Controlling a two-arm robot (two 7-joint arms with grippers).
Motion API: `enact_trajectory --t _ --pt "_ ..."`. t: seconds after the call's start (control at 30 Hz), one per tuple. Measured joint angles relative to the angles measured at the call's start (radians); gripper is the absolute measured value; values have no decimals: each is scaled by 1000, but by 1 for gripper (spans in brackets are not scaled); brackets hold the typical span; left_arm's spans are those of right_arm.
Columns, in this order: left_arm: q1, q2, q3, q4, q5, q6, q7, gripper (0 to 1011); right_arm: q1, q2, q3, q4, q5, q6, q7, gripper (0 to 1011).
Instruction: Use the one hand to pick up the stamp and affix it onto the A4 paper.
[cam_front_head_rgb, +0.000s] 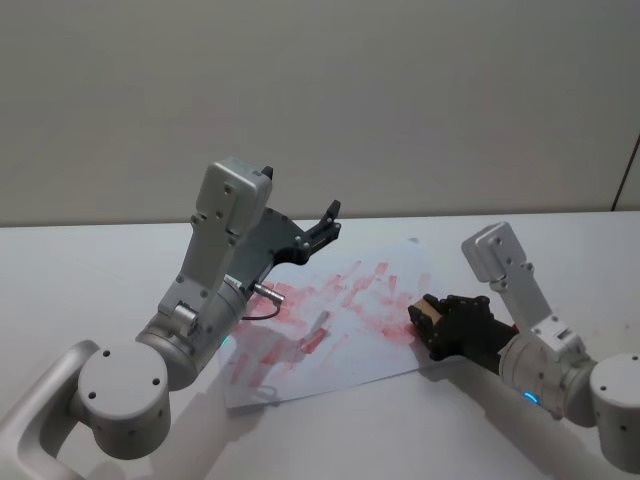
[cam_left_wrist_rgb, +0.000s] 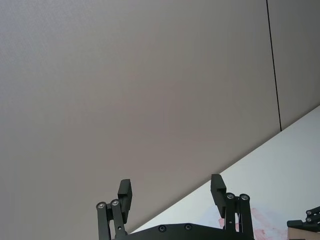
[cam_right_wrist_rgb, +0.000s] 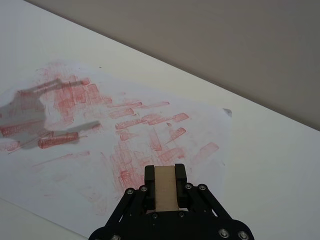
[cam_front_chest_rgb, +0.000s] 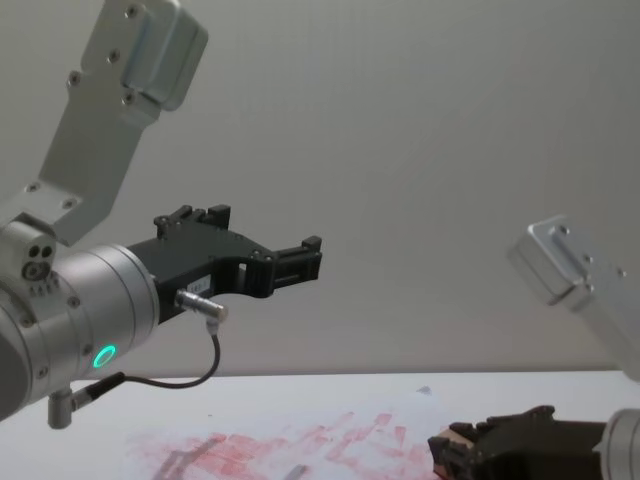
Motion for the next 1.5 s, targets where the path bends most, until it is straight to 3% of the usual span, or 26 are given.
enact_trajectory --t 0.77,1.17,1.5 --pt "0 0 0 0 0 0 0 1001 15 -9 -6 14 1 -29 -14 217" --pt "0 0 0 0 0 0 0 1001 12 9 24 -97 34 -53 -84 216" --pt "0 0 0 0 0 0 0 1001 -67 66 66 -218 91 -12 -193 217"
